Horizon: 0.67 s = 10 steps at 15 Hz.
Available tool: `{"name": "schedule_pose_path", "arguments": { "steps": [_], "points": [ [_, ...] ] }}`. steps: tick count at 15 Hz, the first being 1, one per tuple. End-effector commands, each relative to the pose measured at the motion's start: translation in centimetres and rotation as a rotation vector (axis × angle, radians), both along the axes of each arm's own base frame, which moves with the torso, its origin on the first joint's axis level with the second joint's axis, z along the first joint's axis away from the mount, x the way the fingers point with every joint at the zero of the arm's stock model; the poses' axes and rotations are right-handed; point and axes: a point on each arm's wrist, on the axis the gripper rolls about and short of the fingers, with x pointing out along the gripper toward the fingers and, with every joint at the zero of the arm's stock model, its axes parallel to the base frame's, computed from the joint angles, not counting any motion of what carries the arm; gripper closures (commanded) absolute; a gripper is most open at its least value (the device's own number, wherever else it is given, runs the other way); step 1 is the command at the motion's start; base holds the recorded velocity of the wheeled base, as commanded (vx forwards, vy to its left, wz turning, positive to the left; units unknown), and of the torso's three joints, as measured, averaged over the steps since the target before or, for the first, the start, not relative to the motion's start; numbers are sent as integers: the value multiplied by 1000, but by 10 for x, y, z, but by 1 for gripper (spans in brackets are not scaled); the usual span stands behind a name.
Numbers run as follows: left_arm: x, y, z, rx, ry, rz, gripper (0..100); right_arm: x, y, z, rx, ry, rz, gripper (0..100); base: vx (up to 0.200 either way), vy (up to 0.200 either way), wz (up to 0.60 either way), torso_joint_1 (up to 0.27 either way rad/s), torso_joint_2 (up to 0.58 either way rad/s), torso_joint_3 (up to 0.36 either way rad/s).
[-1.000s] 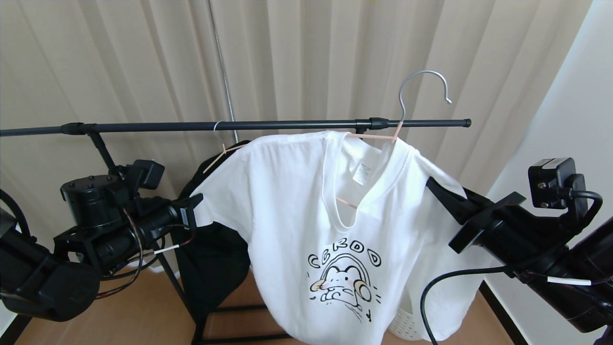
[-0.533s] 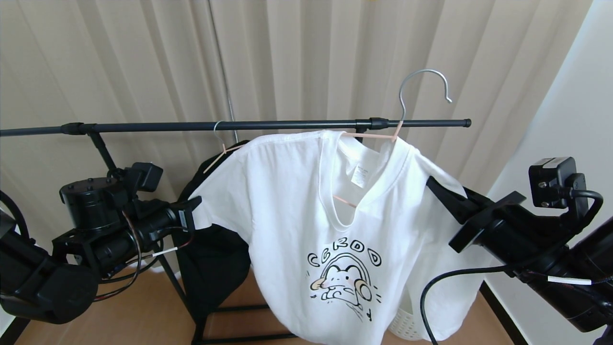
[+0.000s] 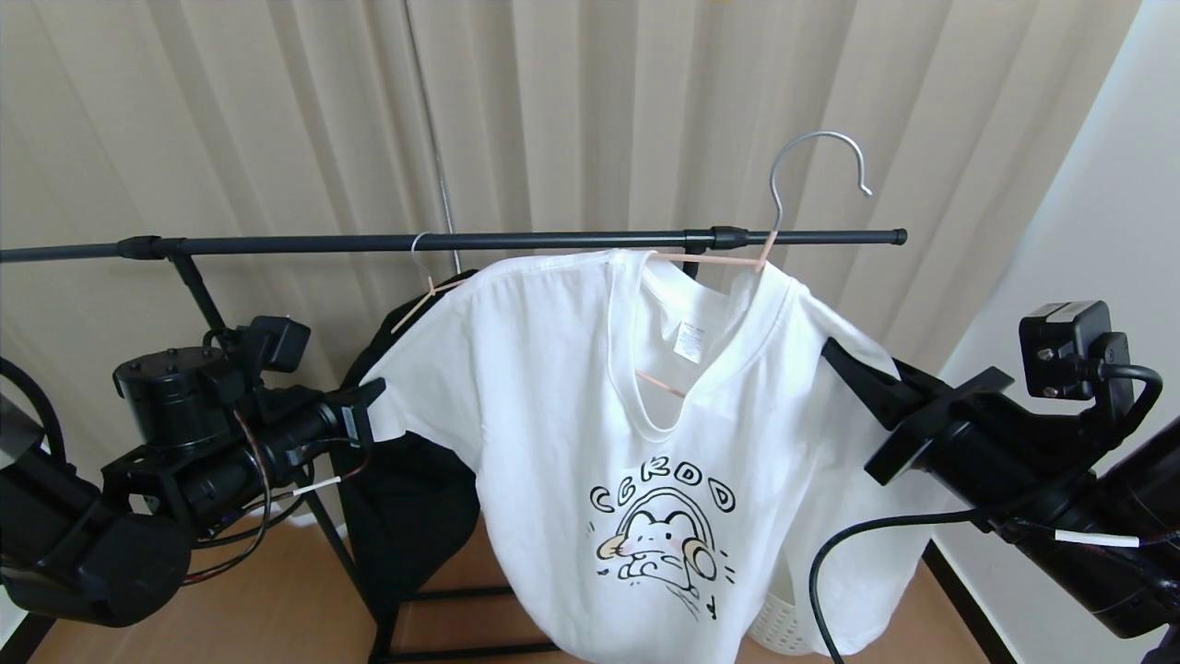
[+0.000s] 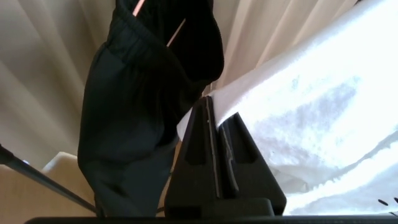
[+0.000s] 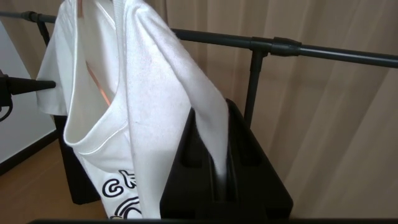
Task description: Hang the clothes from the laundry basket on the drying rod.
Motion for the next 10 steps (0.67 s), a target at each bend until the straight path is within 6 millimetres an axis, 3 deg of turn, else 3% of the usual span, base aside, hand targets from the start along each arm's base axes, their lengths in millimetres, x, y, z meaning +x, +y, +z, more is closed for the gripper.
{"name": "schedule_pose_path", "arguments": {
  "steps": [1,7,8,10],
  "points": [
    [0,0,-1,0,5,0,100,0,0,0,-1,1,1,100,0,0,0,0,0,0],
    [-4,0,-1,-10,-10,-42,100,0,0,0,-1,1,1,100,0,0,0,0,0,0],
    [-5,0,-1,-11,-10,-50,0,0,0,0,-1,1,1,100,0,0,0,0,0,0],
    [-13,0,-1,-30,-8,-99,0,0,0,0,-1,1,1,100,0,0,0,0,0,0]
  ]
}}
